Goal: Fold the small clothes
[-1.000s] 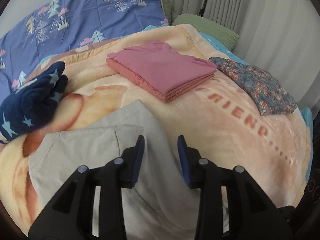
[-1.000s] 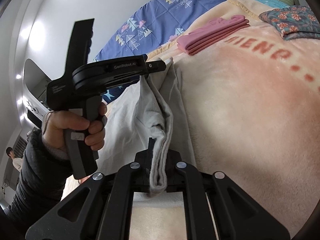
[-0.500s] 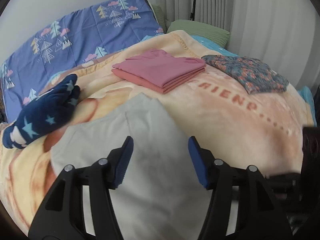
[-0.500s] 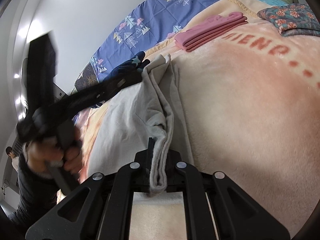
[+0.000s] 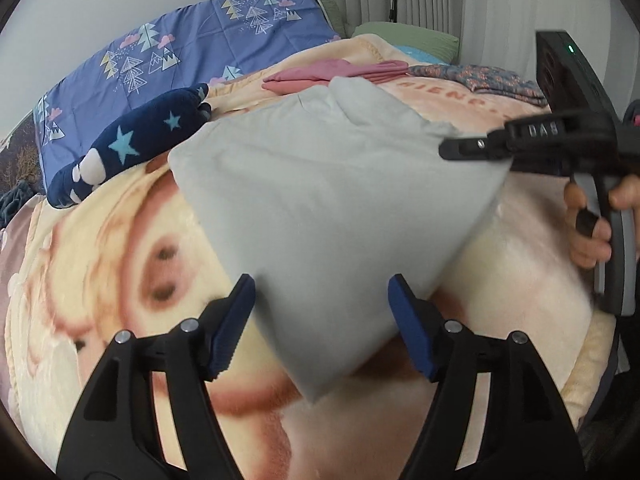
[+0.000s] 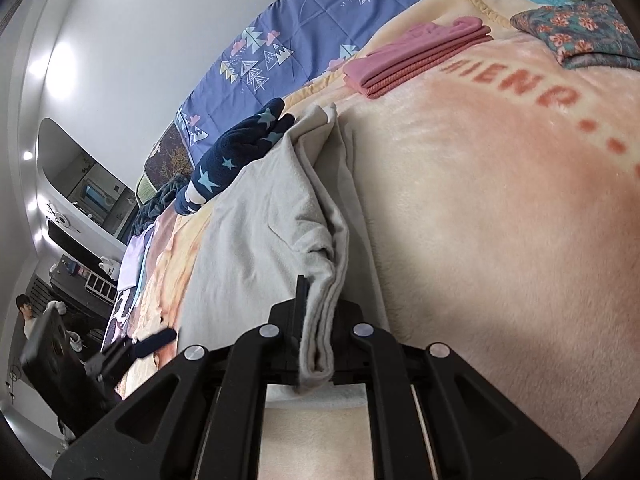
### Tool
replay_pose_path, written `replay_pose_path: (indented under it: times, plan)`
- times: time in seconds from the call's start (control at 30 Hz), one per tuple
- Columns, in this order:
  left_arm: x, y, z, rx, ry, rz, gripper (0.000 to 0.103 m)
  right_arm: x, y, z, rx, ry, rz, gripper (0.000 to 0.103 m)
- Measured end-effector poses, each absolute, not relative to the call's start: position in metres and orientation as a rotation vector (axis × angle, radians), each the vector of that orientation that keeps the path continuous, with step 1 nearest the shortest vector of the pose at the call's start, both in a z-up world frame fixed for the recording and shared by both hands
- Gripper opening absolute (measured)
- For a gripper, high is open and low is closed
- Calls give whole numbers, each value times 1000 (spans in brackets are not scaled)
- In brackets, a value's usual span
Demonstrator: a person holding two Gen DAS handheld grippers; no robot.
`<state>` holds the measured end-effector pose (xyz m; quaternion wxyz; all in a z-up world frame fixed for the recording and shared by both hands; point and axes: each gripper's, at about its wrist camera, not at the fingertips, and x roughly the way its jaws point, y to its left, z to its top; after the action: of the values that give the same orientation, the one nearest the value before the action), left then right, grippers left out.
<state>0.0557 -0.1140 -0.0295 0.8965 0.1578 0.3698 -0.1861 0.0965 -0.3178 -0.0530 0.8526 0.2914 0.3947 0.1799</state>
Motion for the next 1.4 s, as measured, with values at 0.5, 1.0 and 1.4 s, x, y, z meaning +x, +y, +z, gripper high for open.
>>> replay_pose_path:
  times: [0.5,1.0,1.4]
  plan:
    - [47,-170,-33,465,677,-428,80,100,-319,-36,648,833,396,7]
    - [50,-91,-44,397,760,-134,81,100,-325,-44,680,856,395,7]
    - [39,-74,-39,337,746,-142,83,98,-326,-47,684,868,396,7]
